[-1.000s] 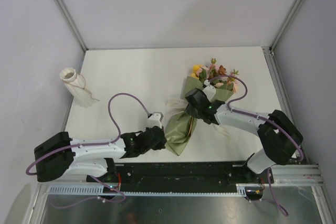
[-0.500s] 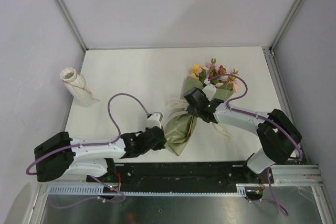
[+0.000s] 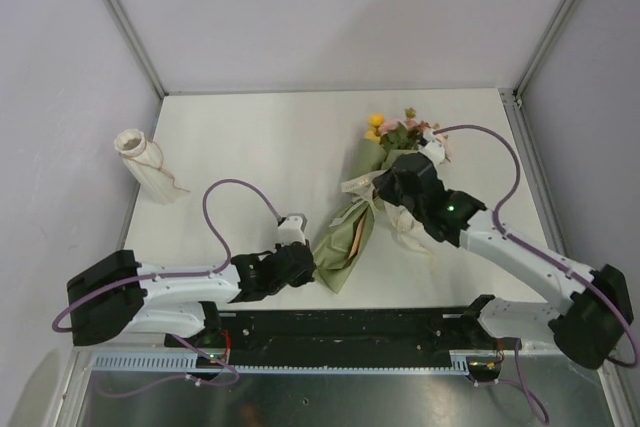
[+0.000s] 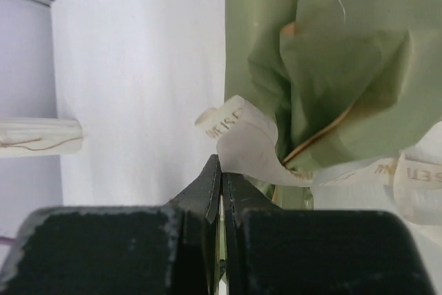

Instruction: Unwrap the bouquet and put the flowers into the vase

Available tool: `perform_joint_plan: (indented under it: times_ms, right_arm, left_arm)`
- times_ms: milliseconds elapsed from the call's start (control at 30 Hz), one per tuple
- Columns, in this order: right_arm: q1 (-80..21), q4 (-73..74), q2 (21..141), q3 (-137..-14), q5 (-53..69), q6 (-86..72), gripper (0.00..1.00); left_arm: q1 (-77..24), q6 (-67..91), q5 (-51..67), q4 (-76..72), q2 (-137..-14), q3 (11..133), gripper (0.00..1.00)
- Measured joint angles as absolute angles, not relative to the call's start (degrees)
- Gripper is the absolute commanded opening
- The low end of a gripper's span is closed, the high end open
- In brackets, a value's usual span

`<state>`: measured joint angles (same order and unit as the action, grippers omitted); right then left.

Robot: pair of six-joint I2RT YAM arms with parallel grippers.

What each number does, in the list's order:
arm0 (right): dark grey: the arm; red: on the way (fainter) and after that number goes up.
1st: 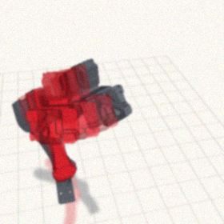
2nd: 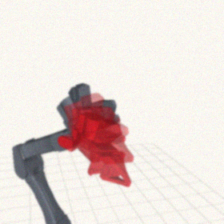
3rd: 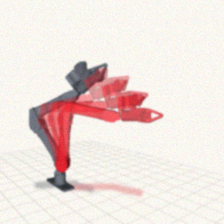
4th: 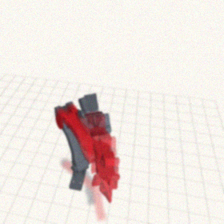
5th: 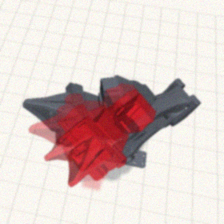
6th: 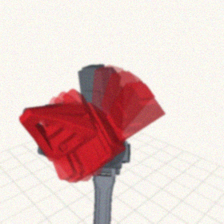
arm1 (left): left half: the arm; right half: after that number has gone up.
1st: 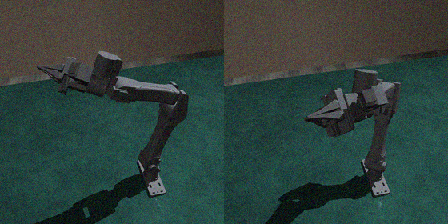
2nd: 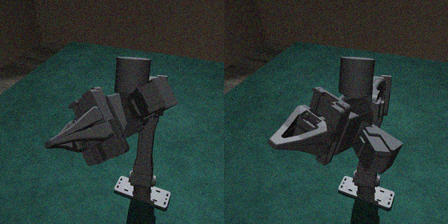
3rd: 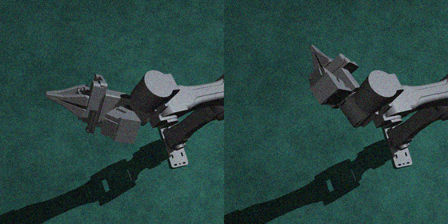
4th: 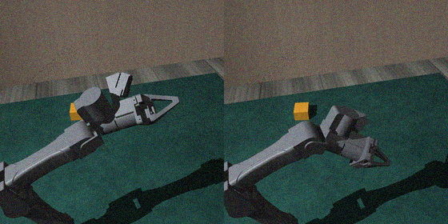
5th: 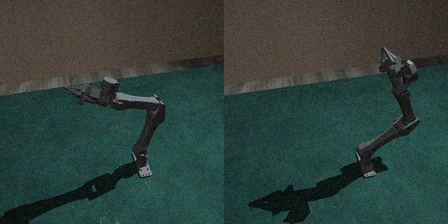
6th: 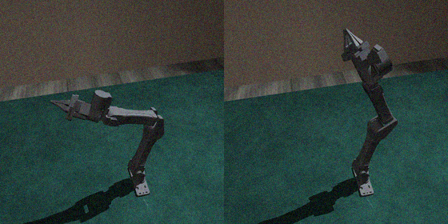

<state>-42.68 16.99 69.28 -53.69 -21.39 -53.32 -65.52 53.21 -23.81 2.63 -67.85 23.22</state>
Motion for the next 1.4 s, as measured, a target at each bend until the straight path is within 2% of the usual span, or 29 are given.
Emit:
perform_joint_plan:
  times_ms: [300,467,667,833,1167,1400]
  right_arm:
    - [-40.5,16.8,58.8,-48.6,-18.7,-49.8,0.02]
    - [-40.1,13.3,59.8,-41.4,-13.0,-49.1,0.09]
    - [-36.9,10.1,61.5,-39.9,-5.0,-47.5,0.05]
    - [-32.8,6.3,61.8,-39.9,3.5,-43.9,0.09]
    - [-31.3,-6.5,74.6,-48.2,15.7,-35.4,0.08]
    - [-33.2,-9.6,86.6,-56.0,19.1,-32.2,0.01]
  left_arm:
    - [-65.5,54.0,-24.3,2.3,-68.1,23.4,0.00]
    - [-65.5,54.0,-24.3,4.1,-69.0,23.4,0.00]
    - [-65.5,54.8,-24.5,4.6,-69.3,23.4,0.00]
    - [-65.6,56.4,-25.5,5.3,-69.0,23.3,0.00]
    - [-65.7,58.8,-28.4,8.4,-66.7,23.2,0.00]
    - [-65.8,61.1,-30.5,10.1,-64.6,21.7,0.00]
